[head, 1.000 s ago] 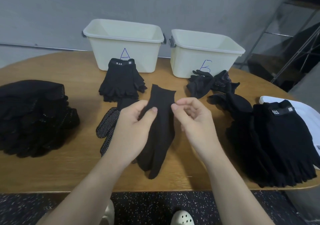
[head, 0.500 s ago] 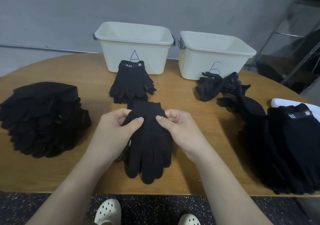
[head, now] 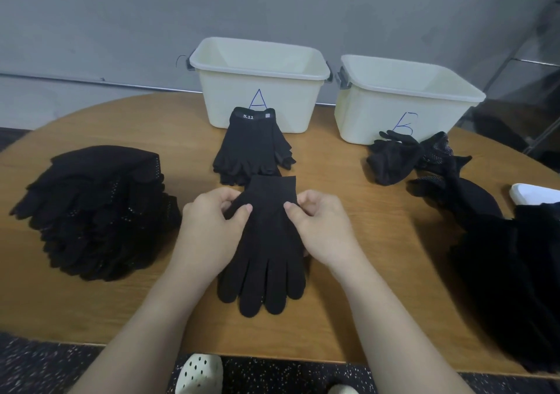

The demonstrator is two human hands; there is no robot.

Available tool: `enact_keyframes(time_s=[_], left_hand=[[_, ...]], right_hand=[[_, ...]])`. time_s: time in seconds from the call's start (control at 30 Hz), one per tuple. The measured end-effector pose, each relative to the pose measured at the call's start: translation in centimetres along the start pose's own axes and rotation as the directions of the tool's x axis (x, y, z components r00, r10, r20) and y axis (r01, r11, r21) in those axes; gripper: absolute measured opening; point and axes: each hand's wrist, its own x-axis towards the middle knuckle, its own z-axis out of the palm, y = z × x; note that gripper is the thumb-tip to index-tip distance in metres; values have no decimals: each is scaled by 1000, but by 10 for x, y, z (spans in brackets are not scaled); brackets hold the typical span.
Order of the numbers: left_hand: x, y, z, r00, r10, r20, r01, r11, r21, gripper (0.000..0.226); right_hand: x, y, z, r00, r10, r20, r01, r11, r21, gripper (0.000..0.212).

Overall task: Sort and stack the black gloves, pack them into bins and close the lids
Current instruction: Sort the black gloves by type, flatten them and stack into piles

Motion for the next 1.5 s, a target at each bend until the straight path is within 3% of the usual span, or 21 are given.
enact_keyframes(time_s=[0.27, 0.7, 0.83, 0.93, 1.0, 1.07, 1.17, 1.3, 1.5], left_hand=[[8, -3, 2, 994, 28, -109, -7, 981, 195, 22], [10, -7, -3, 990, 80, -118, -45, 960, 277, 20], [10, -12, -2, 993, 90, -78, -62, 949, 310, 21], [10, -13, -1, 978, 197, -66, -161, 918, 362, 24], [11, -11, 1, 938, 348, -11, -313, 858, 407, 26], [12, -9, 7, 857, 503, 115, -500, 753, 428, 30], [8, -11, 17, 801, 489, 347, -597, 705, 383, 49], [8, -21, 18, 767, 358, 532, -612, 658, 439, 80], [0, -23, 12, 781, 266, 565, -586, 625, 515, 100]], right_hand=[[12, 2, 3, 993, -68, -96, 42, 966, -255, 19], [13, 0, -1, 991, -82, -109, 42, 944, -327, 16], [11, 1, 0, 983, -118, -143, 47, 906, -421, 12], [9, 1, 0, 975, -154, -160, 57, 868, -493, 5], [9, 2, 0, 955, -242, -169, 116, 836, -537, 8], [9, 4, 1, 918, -376, -124, 251, 795, -552, 14], [12, 13, 3, 869, -483, 110, 461, 708, -535, 34], [25, 26, -9, 870, -305, 386, 470, 749, -467, 52], [28, 30, -22, 855, -201, 478, 476, 669, -571, 56]])
